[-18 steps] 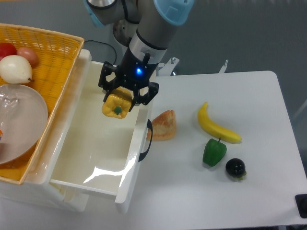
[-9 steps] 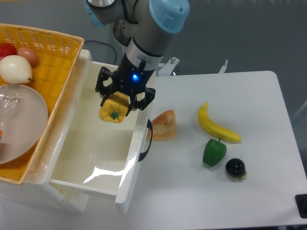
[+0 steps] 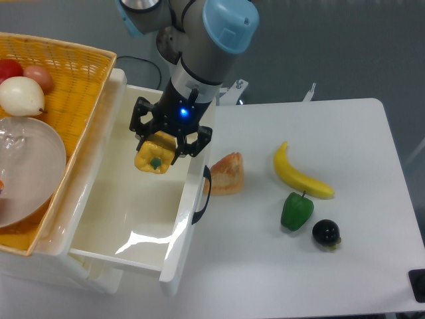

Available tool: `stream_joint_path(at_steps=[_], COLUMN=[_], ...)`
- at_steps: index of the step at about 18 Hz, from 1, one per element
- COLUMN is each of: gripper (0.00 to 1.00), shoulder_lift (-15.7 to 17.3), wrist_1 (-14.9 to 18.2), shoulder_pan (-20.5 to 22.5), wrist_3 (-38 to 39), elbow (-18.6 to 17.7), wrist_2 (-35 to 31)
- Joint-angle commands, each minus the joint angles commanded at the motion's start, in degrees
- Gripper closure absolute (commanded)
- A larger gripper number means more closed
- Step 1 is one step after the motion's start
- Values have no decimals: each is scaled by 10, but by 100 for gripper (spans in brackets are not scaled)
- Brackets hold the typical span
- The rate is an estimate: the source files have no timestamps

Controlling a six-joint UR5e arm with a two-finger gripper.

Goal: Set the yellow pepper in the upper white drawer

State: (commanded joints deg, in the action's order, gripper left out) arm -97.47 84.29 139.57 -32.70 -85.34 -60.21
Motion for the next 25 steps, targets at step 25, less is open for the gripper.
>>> stream_joint_path(at_steps=[25], gripper=[0], shoulder_lift=[7], wrist_1=[-25], shoulder_pan=[90], wrist_3=[-244], elbow=[2], wrist_2=[-74])
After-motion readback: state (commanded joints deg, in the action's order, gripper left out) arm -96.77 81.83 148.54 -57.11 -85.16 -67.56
